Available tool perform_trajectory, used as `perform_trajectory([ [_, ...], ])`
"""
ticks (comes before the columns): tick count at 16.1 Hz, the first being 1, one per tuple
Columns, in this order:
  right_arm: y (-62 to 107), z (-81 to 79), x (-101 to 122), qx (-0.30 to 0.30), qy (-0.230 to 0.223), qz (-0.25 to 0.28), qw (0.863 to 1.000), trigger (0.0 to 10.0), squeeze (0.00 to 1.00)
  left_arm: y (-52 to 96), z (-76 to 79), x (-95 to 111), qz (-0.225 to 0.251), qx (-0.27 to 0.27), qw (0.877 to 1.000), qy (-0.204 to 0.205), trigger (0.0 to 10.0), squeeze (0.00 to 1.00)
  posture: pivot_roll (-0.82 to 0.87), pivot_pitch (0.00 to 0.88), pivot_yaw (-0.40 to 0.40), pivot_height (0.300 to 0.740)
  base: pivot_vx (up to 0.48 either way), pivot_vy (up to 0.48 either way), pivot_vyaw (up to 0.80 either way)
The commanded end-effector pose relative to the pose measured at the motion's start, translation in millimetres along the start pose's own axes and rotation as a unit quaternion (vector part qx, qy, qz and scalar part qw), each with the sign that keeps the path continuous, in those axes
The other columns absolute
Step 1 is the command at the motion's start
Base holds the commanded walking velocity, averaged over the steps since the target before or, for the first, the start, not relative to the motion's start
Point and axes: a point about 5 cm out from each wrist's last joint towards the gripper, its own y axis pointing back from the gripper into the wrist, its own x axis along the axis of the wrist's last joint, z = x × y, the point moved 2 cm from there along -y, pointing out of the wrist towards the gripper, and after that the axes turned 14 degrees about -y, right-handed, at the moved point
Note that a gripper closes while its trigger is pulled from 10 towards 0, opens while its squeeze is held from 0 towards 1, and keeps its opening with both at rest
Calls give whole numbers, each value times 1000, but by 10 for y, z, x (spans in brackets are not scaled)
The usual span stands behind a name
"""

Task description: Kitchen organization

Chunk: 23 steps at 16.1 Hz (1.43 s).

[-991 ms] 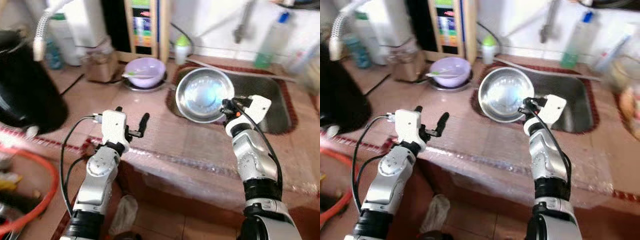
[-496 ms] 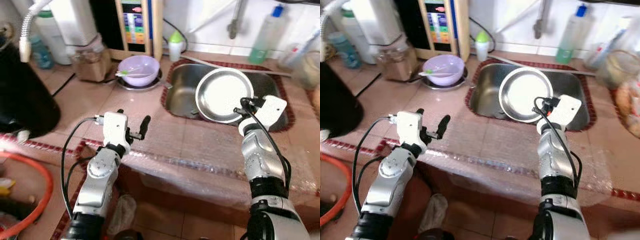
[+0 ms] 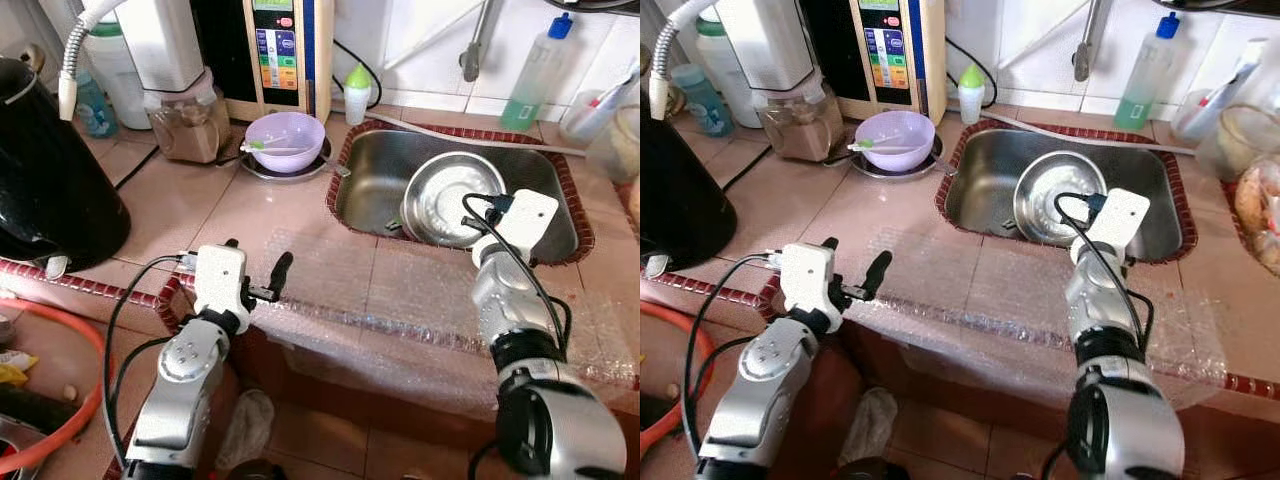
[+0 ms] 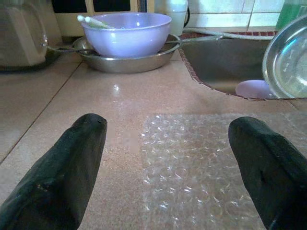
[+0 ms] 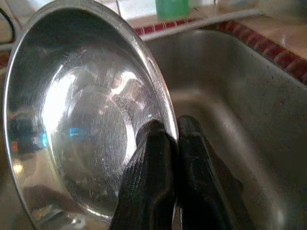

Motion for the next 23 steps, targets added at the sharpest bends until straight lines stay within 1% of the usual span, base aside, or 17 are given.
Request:
perform_trajectory([
  [1, -5, -25, -50, -10, -6, -11, 1000, 10000, 0, 19, -17, 36, 1, -3, 1000, -3, 10000, 0, 75, 70, 63, 740, 0, 0, 0],
  [2, -1, -26, -117, -18, -27, -26, 999, 10000, 0, 35, -25, 44, -1, -3, 1000, -3, 10000, 0, 84, 74, 60, 740, 0, 0, 0],
  [3, 4, -24, -145, -23, -33, -31, 999, 10000, 67, 40, -25, 45, -2, -2, 1000, -3, 10000, 0, 86, 74, 58, 740, 0, 0, 0],
  [4, 12, -29, -182, -24, -37, -38, 998, 10000, 522, 46, -25, 47, -3, -2, 1000, -3, 10000, 0, 87, 73, 57, 740, 0, 0, 0],
  [5, 27, -35, -257, -29, -38, -51, 998, 10000, 1000, 63, -20, 49, -7, -2, 1000, -1, 10000, 0, 88, 70, 53, 740, 0, 0, 0],
  [9, 36, -34, -296, -28, -45, -59, 997, 10000, 1000, 59, -7, 53, -9, -4, 1000, 1, 10000, 0, 88, 63, 48, 740, 0, 0, 0],
  [11, 42, 36, -335, -47, -66, -72, 994, 10000, 1000, 32, -15, 50, -13, -3, 1000, 7, 10000, 0, 88, 69, 32, 740, 0, 0, 0],
  [13, 35, -3, -315, -22, -48, -67, 996, 10000, 1000, -21, -47, 46, -14, -6, 1000, 1, 10000, 0, 82, 63, 34, 740, 0, 0, 0],
  [16, 79, 21, -382, -5, -44, -67, 997, 10000, 1000, -58, -49, 84, -8, 9, 1000, 6, 10000, 0, 82, 57, 28, 740, 0, 0, 0],
  [19, 145, -25, -407, 61, 4, -48, 997, 10000, 1000, -61, -34, 103, -2, 13, 1000, 10, 10000, 0, 70, 16, 33, 740, 0, 0, 0],
  [20, 202, -50, -408, 97, 19, -33, 995, 10000, 1000, -67, -64, 110, 3, 24, 1000, 3, 10000, 0, 61, 0, 38, 740, 0, 0, 0],
  [21, 245, -86, -400, 118, 22, -22, 992, 10000, 1000, -72, -103, 107, 4, 38, 999, 0, 10000, 0, 57, 0, 39, 740, 0, 0, 0],
  [22, 320, -156, -385, 151, 30, -6, 988, 10000, 1000, -89, -131, 98, 4, 45, 999, -2, 10000, 0, 49, 0, 42, 740, 0, 0, 0],
  [23, 388, -203, -372, 170, 28, 5, 985, 10000, 1000, -99, -147, 99, 5, 47, 999, -2, 10000, 0, 46, 0, 44, 740, 0, 0, 0],
])
